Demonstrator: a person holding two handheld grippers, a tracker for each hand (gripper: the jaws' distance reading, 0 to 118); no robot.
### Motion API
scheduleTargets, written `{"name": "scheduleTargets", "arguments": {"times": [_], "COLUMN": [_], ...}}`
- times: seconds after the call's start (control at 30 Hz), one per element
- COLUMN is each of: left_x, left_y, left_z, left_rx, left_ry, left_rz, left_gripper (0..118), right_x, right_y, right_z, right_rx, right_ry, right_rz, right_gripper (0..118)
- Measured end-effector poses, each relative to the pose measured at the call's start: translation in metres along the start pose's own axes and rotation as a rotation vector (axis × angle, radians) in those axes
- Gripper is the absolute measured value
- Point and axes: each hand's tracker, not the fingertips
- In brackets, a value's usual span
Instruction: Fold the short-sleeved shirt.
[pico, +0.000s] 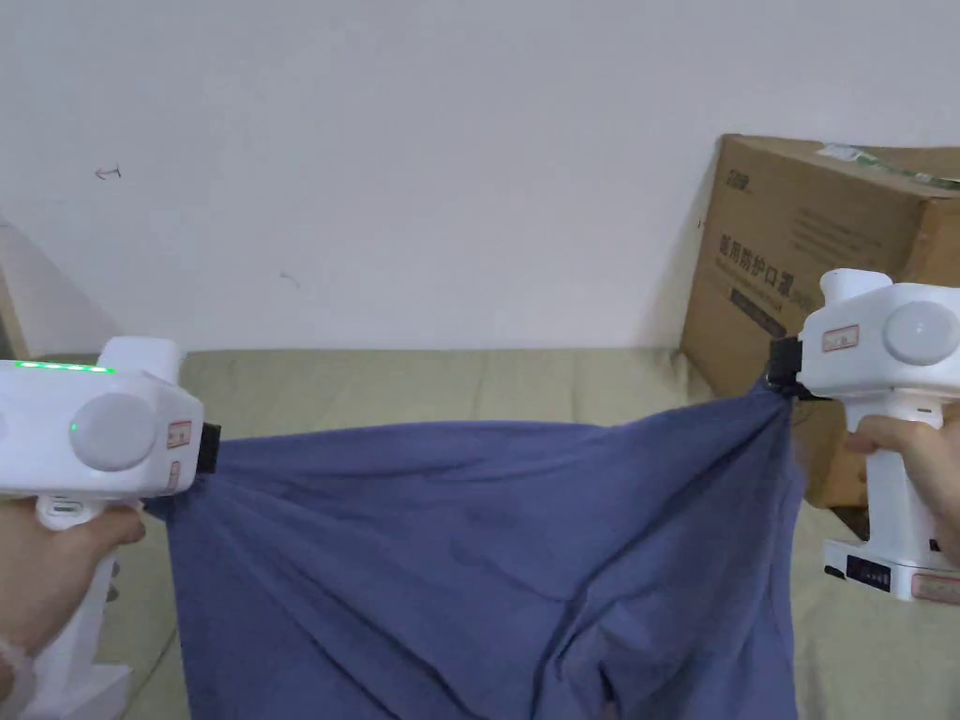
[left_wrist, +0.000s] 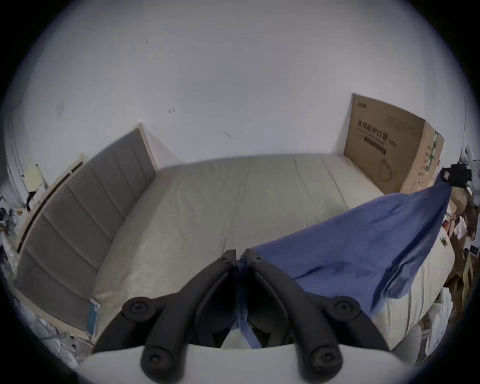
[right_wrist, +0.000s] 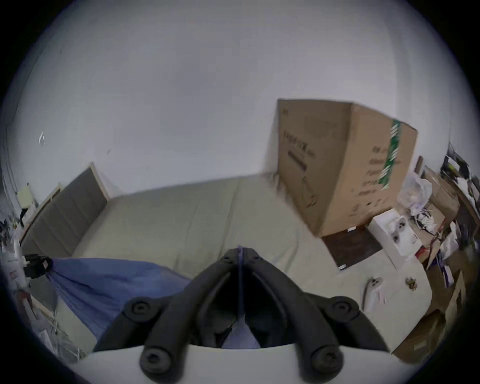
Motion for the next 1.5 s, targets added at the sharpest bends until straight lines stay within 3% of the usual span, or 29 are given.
{"name": "scheduleTargets", "arguments": {"times": [0.13,0.3,0.47,0.73,0.83,0.97,1.1,1.23,1.3,1.5], "left_x": [-0.016,-0.025,-0.018,-0.039,-0.047,-0.053,-0.054,-0.048,-0.046,-0.034], "left_y": [0.025,0.057,0.092,0.189,0.235,0.274,0.302,0.306,0.296,0.228], "left_z": [0.022,0.033,0.022,-0.026,-0.039,-0.046,-0.049,-0.071,-0.093,-0.183], "left_rx": [0.073,0.131,0.173,0.219,0.282,0.375,0.47,0.493,0.451,0.245], "left_ry": [0.032,0.027,0.084,0.111,0.113,0.126,0.17,0.256,0.252,0.231], "left_rz": [-0.004,0.011,-0.05,-0.021,-0.001,0.036,0.029,0.017,0.001,-0.028], "left_gripper": [5,5,5,5,5,5,5,5,5,5], "right_x": [0.019,0.025,0.012,-0.016,-0.027,-0.04,-0.051,-0.061,-0.064,-0.059], "right_y": [0.028,0.053,0.083,0.174,0.221,0.26,0.29,0.286,0.277,0.214], "right_z": [0.029,0.037,0.021,-0.027,-0.048,-0.051,-0.052,-0.053,-0.069,-0.155], "right_rx": [0.077,0.107,0.129,0.184,0.234,0.351,0.373,0.406,0.377,0.173], "right_ry": [-0.007,-0.004,0.012,0.035,0.013,0.017,0.023,0.041,0.017,-0.019], "right_rz": [-0.071,-0.083,-0.101,-0.111,-0.084,-0.147,-0.112,-0.096,-0.046,-0.055], "right_gripper": [2,2,2,2,2,2,2,2,2,2]}}
